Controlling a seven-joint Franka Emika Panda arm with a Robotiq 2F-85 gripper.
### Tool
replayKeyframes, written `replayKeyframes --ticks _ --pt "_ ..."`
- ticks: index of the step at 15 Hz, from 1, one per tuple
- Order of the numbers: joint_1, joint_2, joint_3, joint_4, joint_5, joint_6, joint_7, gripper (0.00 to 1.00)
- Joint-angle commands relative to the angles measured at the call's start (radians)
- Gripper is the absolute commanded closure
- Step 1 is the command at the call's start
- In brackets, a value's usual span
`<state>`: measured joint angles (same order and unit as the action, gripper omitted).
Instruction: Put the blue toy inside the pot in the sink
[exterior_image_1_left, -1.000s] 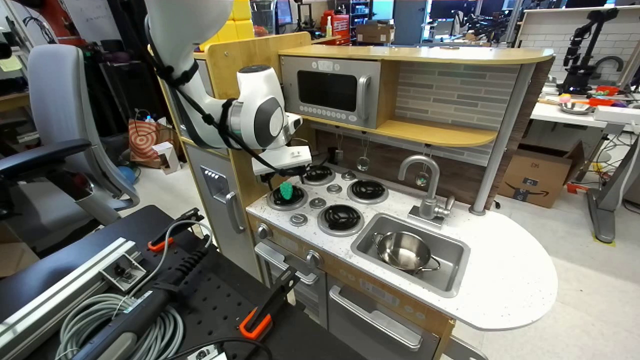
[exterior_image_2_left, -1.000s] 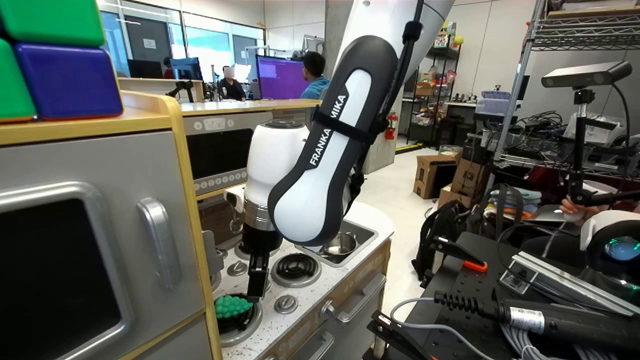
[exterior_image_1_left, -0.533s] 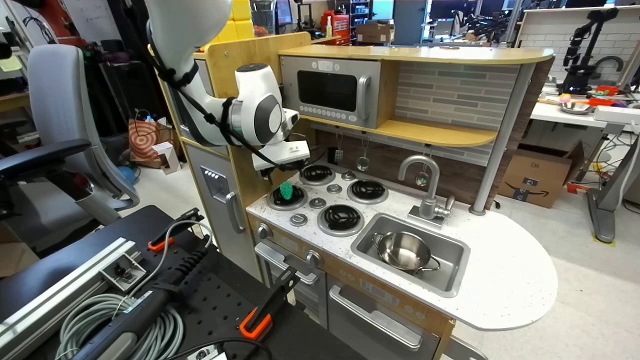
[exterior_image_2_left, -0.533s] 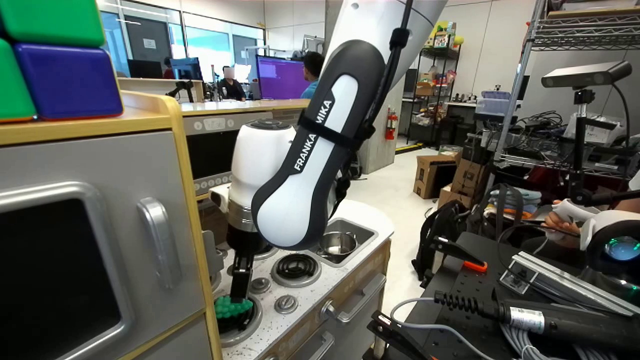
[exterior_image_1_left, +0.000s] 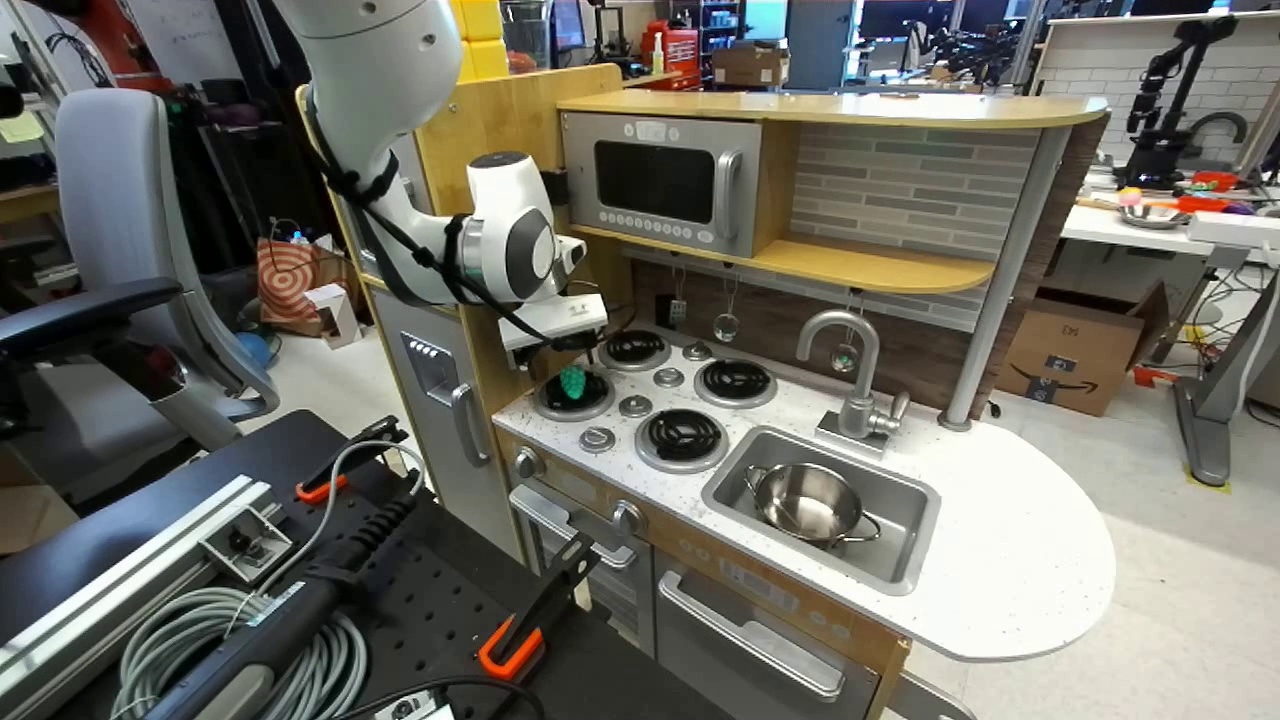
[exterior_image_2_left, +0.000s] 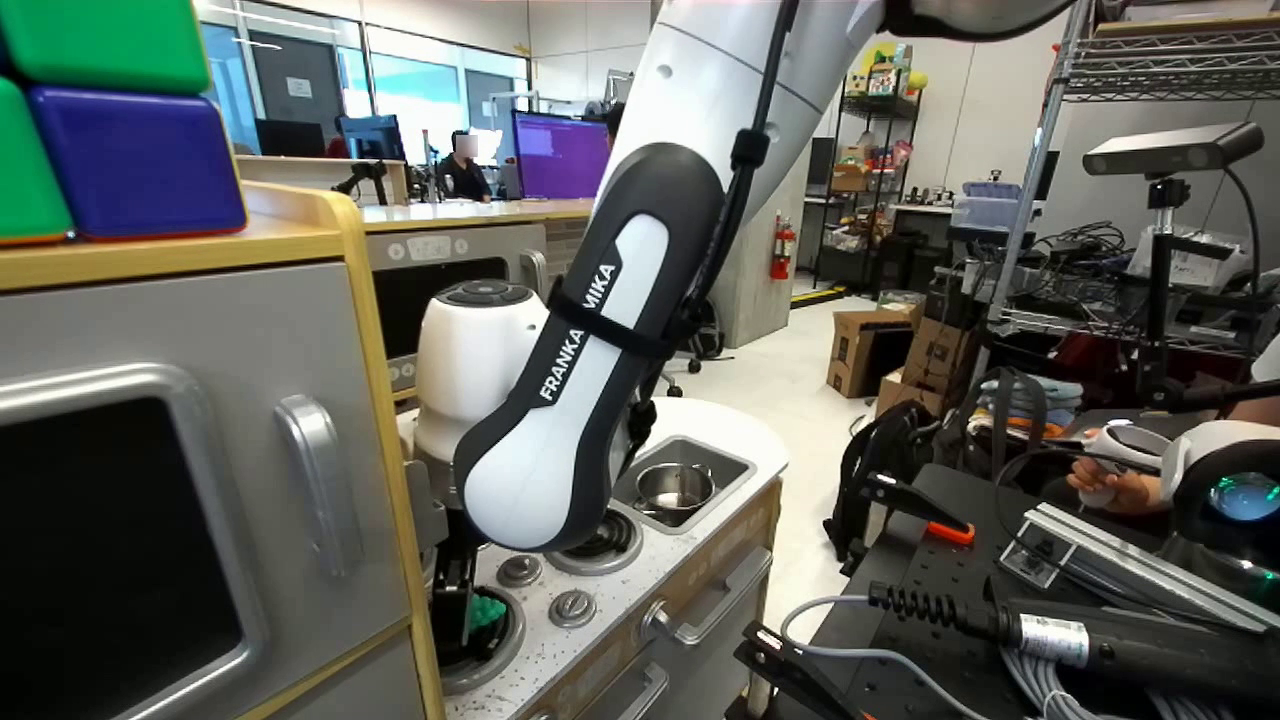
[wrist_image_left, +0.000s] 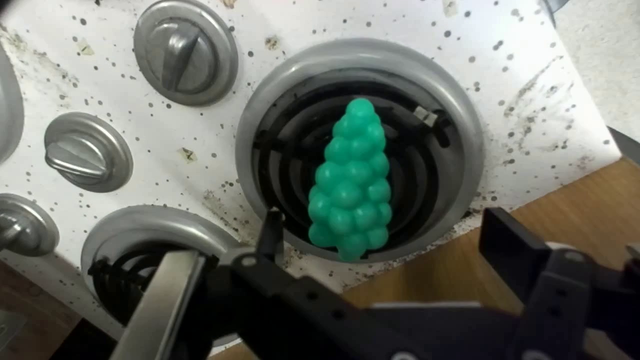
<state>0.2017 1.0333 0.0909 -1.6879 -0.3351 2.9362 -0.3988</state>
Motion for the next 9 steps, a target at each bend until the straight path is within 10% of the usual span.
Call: replayKeyframes --ticks 1,3,9 --pt "0.023 0.069 -0.022 0.115 -0.008 -0.062 0.023 0.0" --pt "0.026 0.096 -0.027 0.159 -0.005 -0.098 0.029 0.0" --pt "0.02 0.156 -0.014 0.271 0.004 -0.23 0.024 0.58"
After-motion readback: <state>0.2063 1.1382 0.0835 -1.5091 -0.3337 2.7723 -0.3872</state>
